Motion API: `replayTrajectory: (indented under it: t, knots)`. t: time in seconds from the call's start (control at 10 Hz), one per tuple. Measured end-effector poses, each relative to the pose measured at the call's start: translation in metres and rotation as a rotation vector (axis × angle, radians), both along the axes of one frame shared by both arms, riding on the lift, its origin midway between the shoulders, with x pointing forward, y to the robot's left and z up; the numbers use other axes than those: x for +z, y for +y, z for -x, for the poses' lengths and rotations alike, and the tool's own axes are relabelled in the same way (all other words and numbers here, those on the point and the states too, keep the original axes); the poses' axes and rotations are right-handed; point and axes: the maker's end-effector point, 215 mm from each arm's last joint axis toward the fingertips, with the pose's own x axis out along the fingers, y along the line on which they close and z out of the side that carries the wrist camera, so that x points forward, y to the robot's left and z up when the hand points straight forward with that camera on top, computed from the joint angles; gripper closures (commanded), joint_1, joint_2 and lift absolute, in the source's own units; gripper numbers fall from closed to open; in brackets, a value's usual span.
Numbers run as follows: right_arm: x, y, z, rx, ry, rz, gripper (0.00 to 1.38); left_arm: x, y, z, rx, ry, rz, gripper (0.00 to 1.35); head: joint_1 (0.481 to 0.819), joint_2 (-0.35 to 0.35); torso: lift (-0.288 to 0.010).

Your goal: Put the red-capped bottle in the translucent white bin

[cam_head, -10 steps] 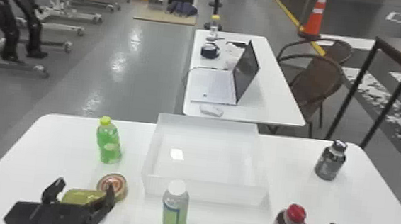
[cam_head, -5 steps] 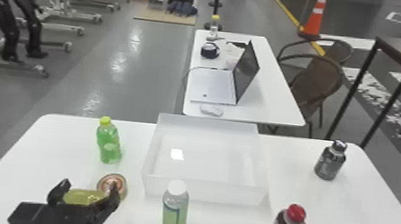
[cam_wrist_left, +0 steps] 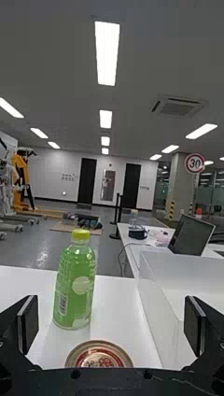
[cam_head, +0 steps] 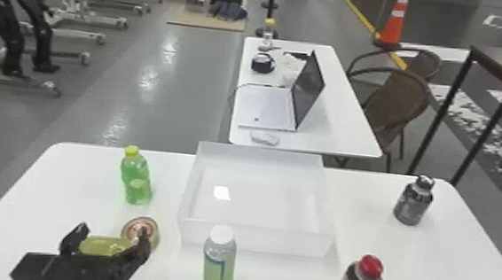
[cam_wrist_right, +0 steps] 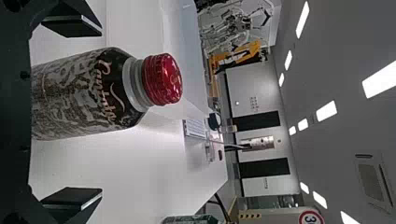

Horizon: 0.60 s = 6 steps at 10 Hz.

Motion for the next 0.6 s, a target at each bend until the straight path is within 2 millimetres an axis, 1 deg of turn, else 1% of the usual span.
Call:
replayTrajectory:
  t: [0.4, 0.6]
  knots:
    - [-0.011, 0.007, -0.012, 0.065, 0.019, 0.01, 0.09, 0.001, 0.001, 0.001, 0.004, -0.014, 0.008, 0.13, 0.549, 0.0, -0.1]
    - [-0.012, 0.009, -0.019, 0.081, 0.019, 0.02, 0.1, 0.002, 0.001, 0.001, 0.004, -0.015, 0.011, 0.13, 0.549, 0.0, -0.1]
